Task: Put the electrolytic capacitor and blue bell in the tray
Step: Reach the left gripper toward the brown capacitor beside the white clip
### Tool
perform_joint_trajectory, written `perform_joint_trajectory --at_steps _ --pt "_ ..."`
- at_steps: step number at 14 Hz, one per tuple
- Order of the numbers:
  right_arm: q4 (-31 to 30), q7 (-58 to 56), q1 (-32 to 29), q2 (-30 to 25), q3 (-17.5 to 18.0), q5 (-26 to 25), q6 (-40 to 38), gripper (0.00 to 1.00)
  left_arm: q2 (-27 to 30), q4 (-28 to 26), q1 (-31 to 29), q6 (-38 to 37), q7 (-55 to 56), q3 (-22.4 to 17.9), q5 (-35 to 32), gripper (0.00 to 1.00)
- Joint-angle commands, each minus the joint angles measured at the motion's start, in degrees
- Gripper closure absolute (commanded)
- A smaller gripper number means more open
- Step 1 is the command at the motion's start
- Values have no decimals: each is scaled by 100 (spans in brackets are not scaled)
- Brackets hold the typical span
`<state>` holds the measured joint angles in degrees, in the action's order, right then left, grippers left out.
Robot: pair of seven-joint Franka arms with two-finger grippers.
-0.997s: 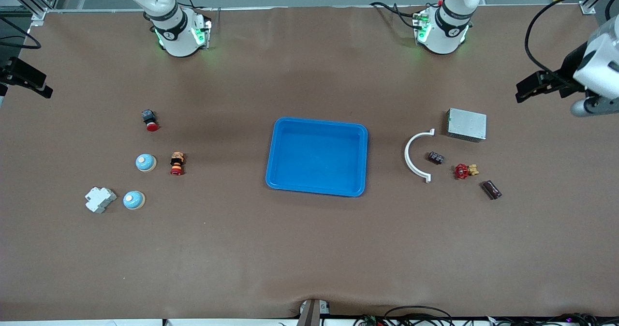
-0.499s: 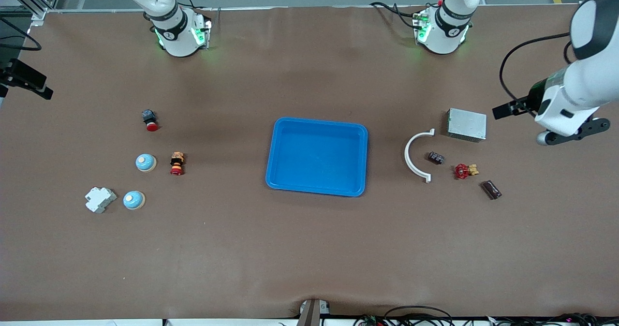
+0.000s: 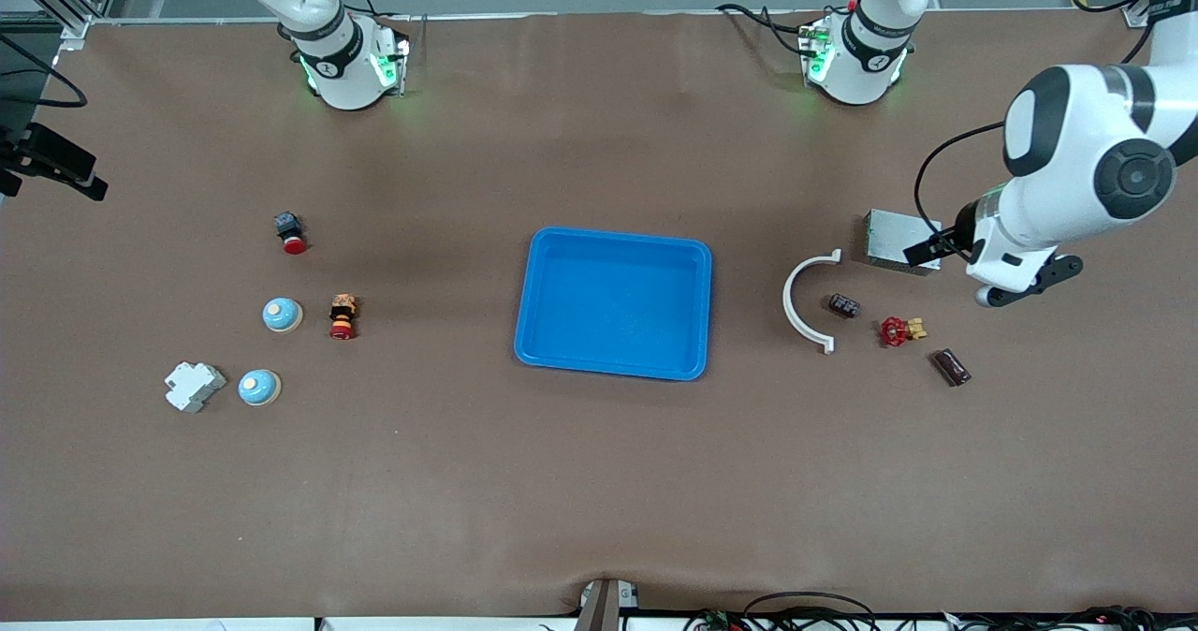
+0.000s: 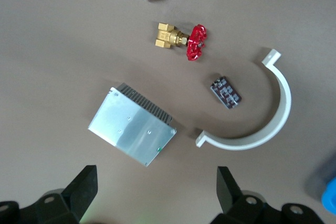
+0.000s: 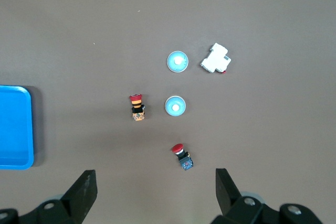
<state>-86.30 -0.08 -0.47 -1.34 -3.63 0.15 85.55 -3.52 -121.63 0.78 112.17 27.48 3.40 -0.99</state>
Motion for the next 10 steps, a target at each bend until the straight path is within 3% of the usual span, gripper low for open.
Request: perform_joint_trajectory --at_steps 1,3,7,10 --pt "-386 34 -41 -199 38 -59 224 0 185 -737 -60 943 161 46 73 0" --pt "-1095 26 -41 -374 38 -59 863 0 36 -1054 -69 1717 441 55 73 0" --pt "-2810 17 -50 -631 38 -68 2672 0 -570 -1064 -16 2414 1065 177 82 7" --pt "-2867 17 -198 62 38 -103 3290 0 -966 -1055 -8 2932 1749 380 90 15"
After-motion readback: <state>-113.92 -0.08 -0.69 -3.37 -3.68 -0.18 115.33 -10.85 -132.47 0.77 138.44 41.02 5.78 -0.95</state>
